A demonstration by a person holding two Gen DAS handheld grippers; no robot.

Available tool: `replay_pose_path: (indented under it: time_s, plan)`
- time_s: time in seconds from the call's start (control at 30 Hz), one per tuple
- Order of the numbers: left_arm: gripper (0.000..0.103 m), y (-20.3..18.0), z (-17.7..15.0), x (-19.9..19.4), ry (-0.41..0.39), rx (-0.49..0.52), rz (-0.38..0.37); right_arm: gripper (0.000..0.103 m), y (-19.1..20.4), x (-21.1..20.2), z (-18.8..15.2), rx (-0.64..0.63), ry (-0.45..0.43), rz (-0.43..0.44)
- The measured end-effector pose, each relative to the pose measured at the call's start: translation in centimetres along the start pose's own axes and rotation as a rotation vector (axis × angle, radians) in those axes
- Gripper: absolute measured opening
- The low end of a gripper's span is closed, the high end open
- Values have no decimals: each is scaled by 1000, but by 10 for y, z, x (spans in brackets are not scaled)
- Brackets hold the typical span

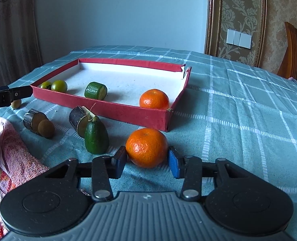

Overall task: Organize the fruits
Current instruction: 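Reach the right tool to the mandarin orange and close on it, then carry the mandarin into the red tray and open the right tool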

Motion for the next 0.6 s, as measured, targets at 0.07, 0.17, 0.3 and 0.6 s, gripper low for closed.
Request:
replay_pose_path:
  time_s: [0.07,0.17,0.3,0.6]
  plan:
    - [103,0,0,0,-1,-1,-1,42,2,0,0,-8,0,-8]
    - [103,0,-1,0,-3,-3,-2,41,4,-2,1,-16,-8,-24]
    - [103,0,-1,0,-2,-3,-2,40,4,-8,1,-14,-37,-30]
    - [103,0,-1,0,0,-3,-3,40,8,-35,27,-23,-147,-24]
Point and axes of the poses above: each gripper's, at about its wrist camera, not at the fingertips, and x roughly the way its jaws point, y to its left, z to its top, the point moved 1 cm from there along x, roughly the way its jaws point, and after that the axes turned 10 degrees about -x, right-handed, at the moved point
